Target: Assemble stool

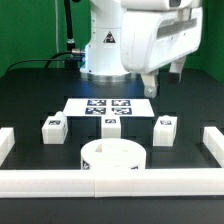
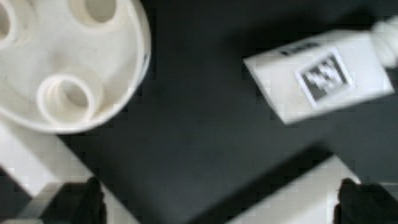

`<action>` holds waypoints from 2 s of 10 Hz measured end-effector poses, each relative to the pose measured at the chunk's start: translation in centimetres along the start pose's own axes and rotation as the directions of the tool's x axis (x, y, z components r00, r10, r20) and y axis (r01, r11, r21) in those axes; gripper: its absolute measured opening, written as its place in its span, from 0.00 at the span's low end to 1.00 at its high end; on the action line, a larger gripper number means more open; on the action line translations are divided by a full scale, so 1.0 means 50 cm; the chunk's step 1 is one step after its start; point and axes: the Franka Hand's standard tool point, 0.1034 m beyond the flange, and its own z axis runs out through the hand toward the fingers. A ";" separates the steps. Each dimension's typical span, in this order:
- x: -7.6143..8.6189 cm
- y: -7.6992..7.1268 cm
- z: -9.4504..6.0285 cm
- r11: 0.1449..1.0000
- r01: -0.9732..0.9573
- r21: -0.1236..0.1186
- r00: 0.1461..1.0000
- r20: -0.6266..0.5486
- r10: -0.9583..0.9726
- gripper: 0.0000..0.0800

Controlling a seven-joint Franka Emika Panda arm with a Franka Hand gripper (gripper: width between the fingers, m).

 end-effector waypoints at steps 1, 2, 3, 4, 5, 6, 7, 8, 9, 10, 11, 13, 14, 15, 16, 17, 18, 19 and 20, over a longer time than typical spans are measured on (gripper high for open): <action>-0.007 0.014 0.020 1.000 0.005 0.002 1.000 -0.001 -0.005 0.81; -0.009 0.028 0.039 1.000 -0.001 0.007 1.000 0.000 0.001 0.81; -0.009 0.036 0.052 1.000 -0.006 0.009 1.000 -0.002 0.006 0.81; -0.007 0.039 0.061 1.000 -0.007 -0.001 1.000 -0.014 0.007 0.81; -0.007 0.039 0.061 1.000 -0.007 -0.001 1.000 -0.014 0.007 0.81; -0.007 0.038 0.062 1.000 -0.007 -0.001 1.000 -0.013 0.007 0.81; -0.009 0.038 0.064 1.000 -0.008 0.000 1.000 -0.012 0.008 0.81; -0.024 0.038 0.074 1.000 -0.002 0.003 1.000 -0.008 0.002 0.81; -0.037 0.042 0.090 1.000 -0.012 0.010 1.000 -0.002 0.012 0.81; -0.043 0.043 0.107 1.000 -0.017 0.014 1.000 -0.001 0.017 0.81; -0.042 0.041 0.122 1.000 -0.018 0.013 1.000 -0.005 0.018 0.81; -0.044 0.037 0.136 1.000 -0.019 0.018 1.000 -0.004 0.019 0.81; -0.043 0.036 0.139 1.000 -0.018 0.019 1.000 -0.003 0.018 0.81; -0.046 0.033 0.146 1.000 -0.019 0.023 1.000 -0.001 0.019 0.81; -0.048 0.030 0.158 0.999 -0.020 0.027 1.000 0.000 0.020 0.81; -0.052 0.027 0.167 0.999 -0.021 0.033 1.000 0.004 0.020 0.81; -0.051 0.030 0.167 0.999 -0.021 0.027 1.000 -0.001 0.021 0.81; -0.050 0.031 0.167 0.999 -0.021 0.024 1.000 -0.004 0.021 0.81; -0.049 0.032 0.167 1.000 -0.021 0.023 1.000 -0.005 0.022 0.81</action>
Offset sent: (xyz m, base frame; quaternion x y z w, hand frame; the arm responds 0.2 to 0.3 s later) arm 0.0109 -0.0017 -0.0184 -0.0268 0.0346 -0.0150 0.9989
